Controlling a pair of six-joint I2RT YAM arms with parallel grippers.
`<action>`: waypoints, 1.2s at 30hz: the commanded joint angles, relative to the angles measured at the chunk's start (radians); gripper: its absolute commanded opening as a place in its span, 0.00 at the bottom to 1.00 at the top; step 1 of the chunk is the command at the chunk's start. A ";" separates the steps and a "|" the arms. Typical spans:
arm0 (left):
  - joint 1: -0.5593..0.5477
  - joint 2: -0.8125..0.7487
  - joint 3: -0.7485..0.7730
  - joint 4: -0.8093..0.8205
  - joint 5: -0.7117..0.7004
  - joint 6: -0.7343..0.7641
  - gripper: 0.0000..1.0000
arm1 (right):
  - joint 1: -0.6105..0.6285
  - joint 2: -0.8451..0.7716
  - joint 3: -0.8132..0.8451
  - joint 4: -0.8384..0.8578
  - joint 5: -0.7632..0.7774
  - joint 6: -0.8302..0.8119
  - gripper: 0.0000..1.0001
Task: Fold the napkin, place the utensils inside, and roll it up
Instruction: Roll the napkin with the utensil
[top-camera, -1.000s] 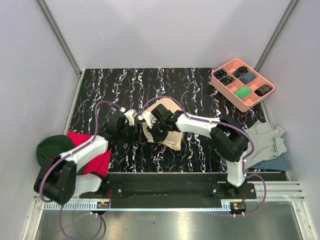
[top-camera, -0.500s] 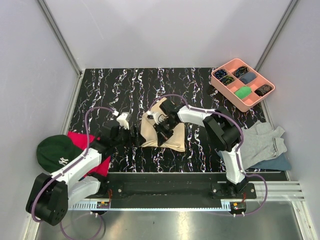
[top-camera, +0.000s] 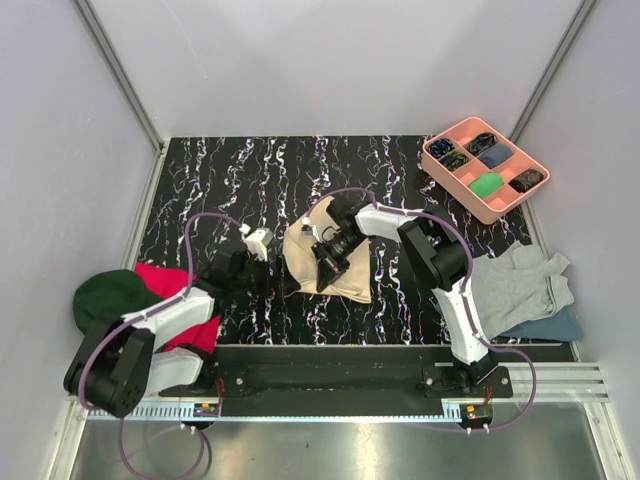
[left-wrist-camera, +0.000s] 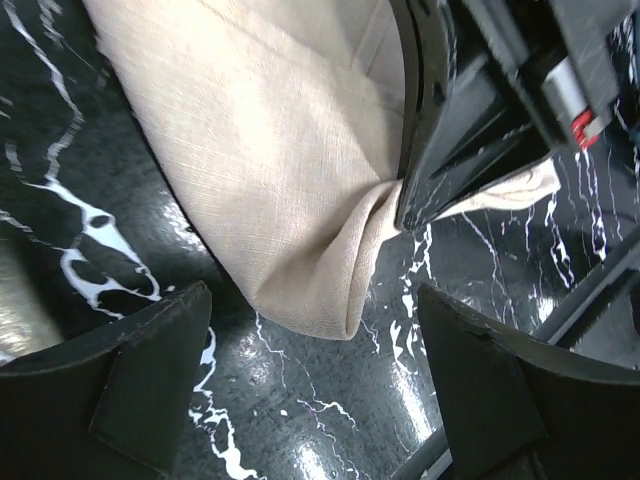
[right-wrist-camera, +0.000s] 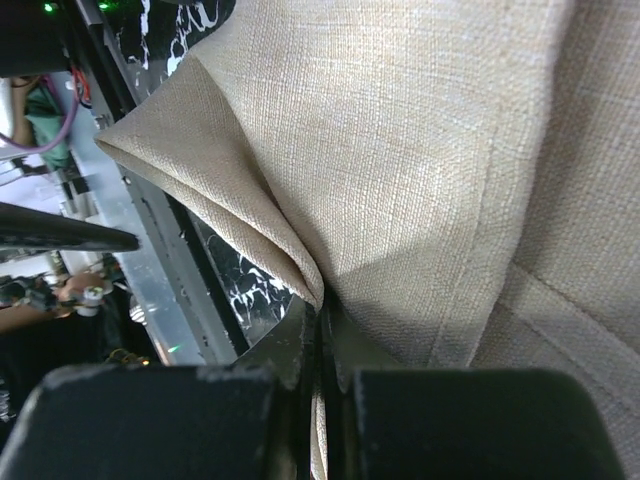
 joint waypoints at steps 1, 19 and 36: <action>-0.009 0.055 0.023 0.070 0.050 0.011 0.87 | -0.017 0.045 0.050 -0.065 -0.018 -0.016 0.00; -0.032 0.169 0.089 0.012 -0.141 -0.011 0.59 | -0.028 0.076 0.078 -0.091 -0.065 -0.032 0.00; -0.030 0.248 0.118 0.036 -0.150 0.005 0.35 | -0.031 0.113 0.100 -0.118 -0.096 -0.050 0.00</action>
